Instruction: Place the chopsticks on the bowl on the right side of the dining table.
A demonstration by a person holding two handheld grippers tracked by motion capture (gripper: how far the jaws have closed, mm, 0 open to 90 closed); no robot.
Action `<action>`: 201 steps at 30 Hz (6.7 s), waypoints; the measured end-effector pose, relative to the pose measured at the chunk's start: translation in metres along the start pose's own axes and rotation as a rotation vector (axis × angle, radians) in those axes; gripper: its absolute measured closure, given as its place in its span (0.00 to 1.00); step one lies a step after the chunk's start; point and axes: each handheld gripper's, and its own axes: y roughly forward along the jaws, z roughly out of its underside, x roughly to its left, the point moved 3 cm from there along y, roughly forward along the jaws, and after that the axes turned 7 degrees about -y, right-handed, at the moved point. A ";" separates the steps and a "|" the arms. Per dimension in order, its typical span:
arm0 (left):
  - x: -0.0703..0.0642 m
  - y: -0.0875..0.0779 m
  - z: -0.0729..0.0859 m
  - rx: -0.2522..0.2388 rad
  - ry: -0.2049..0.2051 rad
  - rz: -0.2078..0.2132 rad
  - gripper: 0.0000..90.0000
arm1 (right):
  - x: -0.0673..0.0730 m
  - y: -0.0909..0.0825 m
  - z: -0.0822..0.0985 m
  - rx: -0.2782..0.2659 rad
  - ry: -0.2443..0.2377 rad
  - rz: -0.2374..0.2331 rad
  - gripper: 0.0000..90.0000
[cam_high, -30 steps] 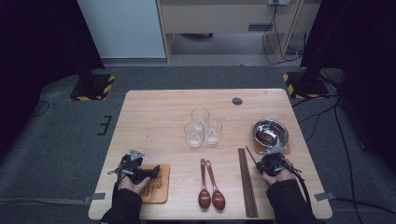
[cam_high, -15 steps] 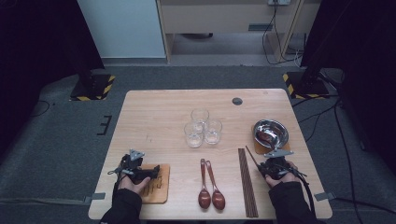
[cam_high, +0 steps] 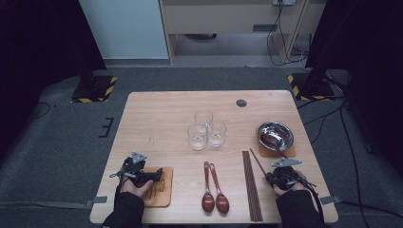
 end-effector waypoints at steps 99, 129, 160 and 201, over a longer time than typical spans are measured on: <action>0.000 0.000 0.000 0.000 -0.002 0.000 0.00 | -0.017 -0.026 0.000 -0.135 0.068 -0.027 0.95; 0.000 0.000 0.000 0.000 -0.003 0.000 0.00 | -0.022 -0.056 -0.026 -0.260 0.065 -0.042 0.95; 0.000 0.000 0.000 0.001 -0.003 0.001 0.00 | -0.038 -0.083 -0.049 -0.357 0.064 -0.057 0.95; 0.000 0.000 0.000 0.001 -0.004 0.001 0.00 | -0.097 -0.084 -0.066 -0.402 0.045 -0.033 0.95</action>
